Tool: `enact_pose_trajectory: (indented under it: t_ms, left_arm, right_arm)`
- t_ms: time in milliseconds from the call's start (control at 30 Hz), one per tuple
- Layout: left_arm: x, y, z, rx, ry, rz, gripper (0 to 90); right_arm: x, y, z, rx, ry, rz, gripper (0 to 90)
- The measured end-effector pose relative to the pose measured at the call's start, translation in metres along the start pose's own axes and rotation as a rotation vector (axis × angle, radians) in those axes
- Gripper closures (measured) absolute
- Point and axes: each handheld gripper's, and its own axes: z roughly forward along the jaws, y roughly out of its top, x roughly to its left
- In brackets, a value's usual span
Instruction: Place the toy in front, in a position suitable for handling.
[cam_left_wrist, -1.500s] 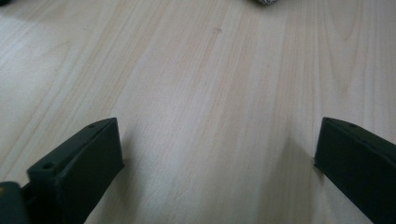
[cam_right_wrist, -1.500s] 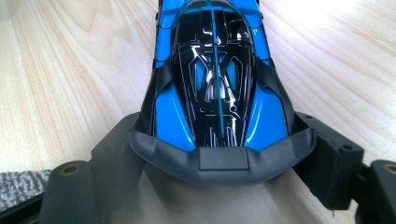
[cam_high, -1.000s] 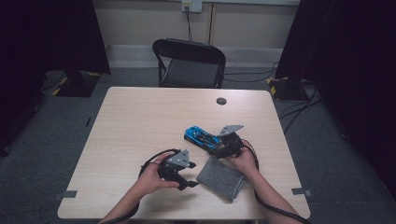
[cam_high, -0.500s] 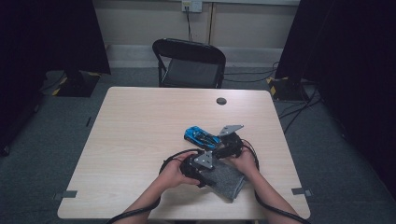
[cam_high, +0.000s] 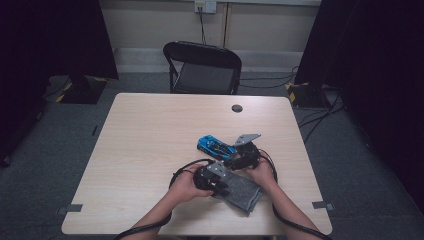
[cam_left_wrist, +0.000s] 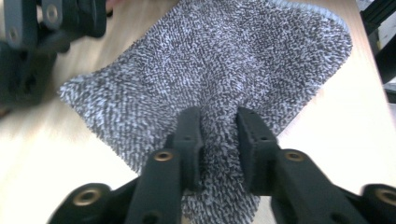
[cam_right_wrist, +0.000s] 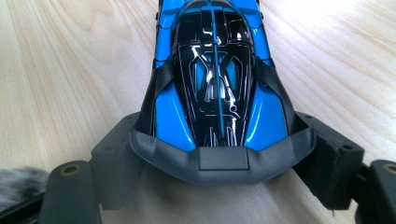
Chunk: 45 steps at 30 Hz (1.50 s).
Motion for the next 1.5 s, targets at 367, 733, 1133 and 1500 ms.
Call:
enact_pose_trajectory:
  t_ms: [367, 733, 1133, 1500]
  left_arm:
    - [-0.003, -0.048, -0.046, 0.015, 0.086, -0.105, 76.4]
    - [0.01, -0.108, -0.098, -0.058, 0.278, -0.29, 75.7]
    - [0.029, -0.116, -0.102, -0.129, 0.389, -0.394, 74.4]
    - [0.032, -0.1, -0.12, -0.155, 0.389, -0.212, 37.1]
  right_arm:
    - [0.0, 0.0, 0.0, 0.0, 0.0, 0.0, 23.6]
    - [0.0, 0.0, 0.0, 0.0, 0.0, 0.0, 23.7]
    - [0.0, 0.0, 0.0, 0.0, 0.0, 0.0, 23.7]
    - [0.0, 0.0, 0.0, 0.0, 0.0, 0.0, 23.7]
